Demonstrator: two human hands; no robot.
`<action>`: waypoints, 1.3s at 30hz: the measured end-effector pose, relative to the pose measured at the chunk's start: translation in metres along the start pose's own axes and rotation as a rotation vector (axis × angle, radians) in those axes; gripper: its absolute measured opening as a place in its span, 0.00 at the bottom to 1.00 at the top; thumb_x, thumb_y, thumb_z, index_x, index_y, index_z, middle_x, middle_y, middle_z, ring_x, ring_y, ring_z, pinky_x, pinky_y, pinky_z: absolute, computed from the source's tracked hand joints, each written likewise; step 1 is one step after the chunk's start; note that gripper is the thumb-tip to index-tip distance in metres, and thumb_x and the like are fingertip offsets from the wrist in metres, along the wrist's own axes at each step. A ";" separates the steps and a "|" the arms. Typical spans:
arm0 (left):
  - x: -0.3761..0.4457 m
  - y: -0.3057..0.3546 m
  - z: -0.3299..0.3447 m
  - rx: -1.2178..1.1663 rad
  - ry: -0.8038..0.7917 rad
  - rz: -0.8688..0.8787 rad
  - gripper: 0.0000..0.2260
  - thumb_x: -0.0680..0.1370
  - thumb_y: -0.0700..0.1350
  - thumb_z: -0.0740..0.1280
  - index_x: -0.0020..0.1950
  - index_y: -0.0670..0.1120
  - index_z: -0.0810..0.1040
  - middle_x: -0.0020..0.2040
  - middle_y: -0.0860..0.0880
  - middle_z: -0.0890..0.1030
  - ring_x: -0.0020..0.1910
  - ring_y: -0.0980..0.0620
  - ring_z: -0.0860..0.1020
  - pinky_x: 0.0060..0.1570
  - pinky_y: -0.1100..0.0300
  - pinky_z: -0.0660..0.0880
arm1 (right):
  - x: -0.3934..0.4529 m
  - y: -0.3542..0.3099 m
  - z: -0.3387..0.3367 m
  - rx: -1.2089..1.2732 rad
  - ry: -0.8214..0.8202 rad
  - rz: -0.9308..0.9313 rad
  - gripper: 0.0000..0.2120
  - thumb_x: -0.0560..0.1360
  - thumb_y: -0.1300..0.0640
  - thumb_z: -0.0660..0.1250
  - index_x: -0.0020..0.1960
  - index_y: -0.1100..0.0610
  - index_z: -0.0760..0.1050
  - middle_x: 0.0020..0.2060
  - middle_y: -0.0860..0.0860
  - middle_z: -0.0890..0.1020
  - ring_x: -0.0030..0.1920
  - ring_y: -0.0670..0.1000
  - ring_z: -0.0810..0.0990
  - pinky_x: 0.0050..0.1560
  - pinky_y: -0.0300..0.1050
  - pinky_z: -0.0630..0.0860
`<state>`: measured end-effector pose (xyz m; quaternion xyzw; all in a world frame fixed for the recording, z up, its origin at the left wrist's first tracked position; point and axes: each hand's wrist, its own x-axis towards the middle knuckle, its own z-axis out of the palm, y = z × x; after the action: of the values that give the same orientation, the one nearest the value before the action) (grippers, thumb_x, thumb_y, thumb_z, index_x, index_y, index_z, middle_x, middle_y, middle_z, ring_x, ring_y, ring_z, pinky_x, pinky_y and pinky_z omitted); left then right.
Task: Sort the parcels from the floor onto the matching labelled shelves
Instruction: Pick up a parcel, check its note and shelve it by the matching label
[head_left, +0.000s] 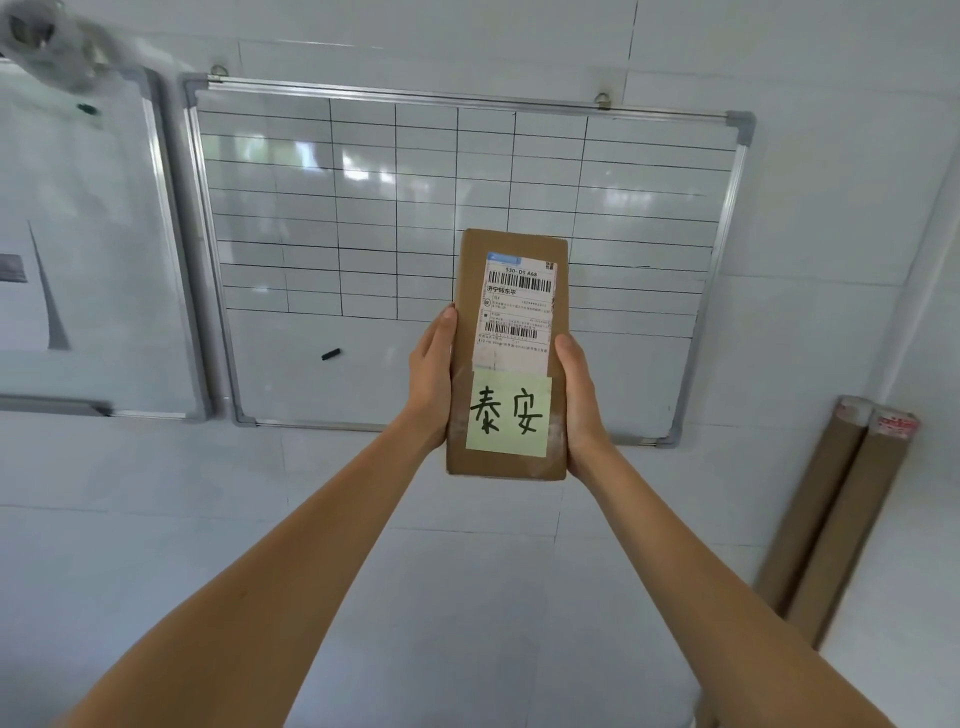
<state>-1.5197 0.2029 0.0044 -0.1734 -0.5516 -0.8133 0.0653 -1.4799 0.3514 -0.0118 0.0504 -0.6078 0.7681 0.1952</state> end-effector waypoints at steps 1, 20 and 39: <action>-0.001 0.000 -0.003 0.008 0.012 -0.003 0.18 0.80 0.60 0.60 0.60 0.52 0.82 0.52 0.48 0.87 0.52 0.46 0.86 0.54 0.46 0.82 | -0.001 0.002 0.002 -0.001 -0.002 0.002 0.27 0.83 0.41 0.57 0.78 0.54 0.67 0.67 0.60 0.81 0.67 0.63 0.80 0.70 0.67 0.75; -0.044 0.025 -0.120 0.194 0.326 0.052 0.18 0.80 0.58 0.63 0.64 0.48 0.75 0.53 0.48 0.84 0.46 0.55 0.85 0.41 0.62 0.80 | -0.018 0.064 0.103 0.085 -0.195 0.203 0.24 0.81 0.45 0.66 0.69 0.58 0.67 0.53 0.56 0.83 0.41 0.46 0.88 0.38 0.41 0.84; -0.215 0.056 -0.181 0.308 0.886 0.149 0.15 0.78 0.57 0.67 0.58 0.48 0.76 0.36 0.58 0.86 0.33 0.60 0.84 0.30 0.68 0.77 | -0.134 0.097 0.183 0.233 -0.650 0.438 0.36 0.72 0.42 0.70 0.73 0.61 0.67 0.57 0.61 0.85 0.54 0.61 0.86 0.58 0.62 0.83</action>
<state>-1.3403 -0.0033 -0.0827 0.1628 -0.5709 -0.7109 0.3772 -1.4208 0.1270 -0.0961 0.1816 -0.5433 0.7992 -0.1821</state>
